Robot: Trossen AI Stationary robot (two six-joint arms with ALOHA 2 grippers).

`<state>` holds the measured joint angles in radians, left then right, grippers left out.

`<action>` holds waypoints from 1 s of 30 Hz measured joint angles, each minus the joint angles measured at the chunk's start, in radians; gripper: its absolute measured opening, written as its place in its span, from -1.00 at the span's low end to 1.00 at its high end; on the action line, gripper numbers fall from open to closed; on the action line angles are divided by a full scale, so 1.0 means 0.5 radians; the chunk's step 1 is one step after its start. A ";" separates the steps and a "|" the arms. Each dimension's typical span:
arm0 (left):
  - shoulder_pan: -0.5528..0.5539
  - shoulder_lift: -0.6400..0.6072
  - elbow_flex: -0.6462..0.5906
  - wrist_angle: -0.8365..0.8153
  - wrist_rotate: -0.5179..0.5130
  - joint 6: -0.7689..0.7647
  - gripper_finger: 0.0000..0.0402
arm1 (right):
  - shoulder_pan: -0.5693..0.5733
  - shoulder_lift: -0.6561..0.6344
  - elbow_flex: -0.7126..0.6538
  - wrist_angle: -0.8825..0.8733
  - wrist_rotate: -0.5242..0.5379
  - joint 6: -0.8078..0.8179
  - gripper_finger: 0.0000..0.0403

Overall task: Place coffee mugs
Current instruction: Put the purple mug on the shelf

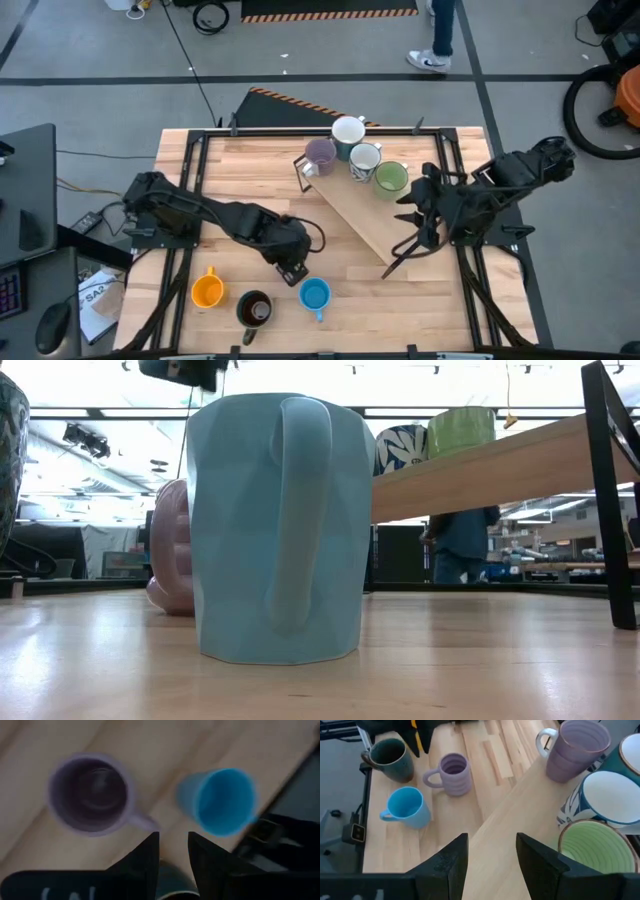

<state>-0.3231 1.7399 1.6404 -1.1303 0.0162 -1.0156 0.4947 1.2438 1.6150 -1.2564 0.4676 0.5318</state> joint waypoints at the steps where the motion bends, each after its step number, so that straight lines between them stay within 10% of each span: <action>1: 0.004 0.040 0.040 -0.071 -0.015 0.014 -0.46 | 0.011 0.000 0.000 0.000 0.025 0.009 -0.15; 30: 0.051 0.531 0.119 -0.231 -0.065 0.355 -0.45 | 0.033 0.002 -0.002 0.052 0.003 0.054 -0.15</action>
<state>-0.2973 2.0052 1.6998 -1.2459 -0.0161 -0.8380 0.5110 1.2446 1.6142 -1.2302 0.4692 0.5591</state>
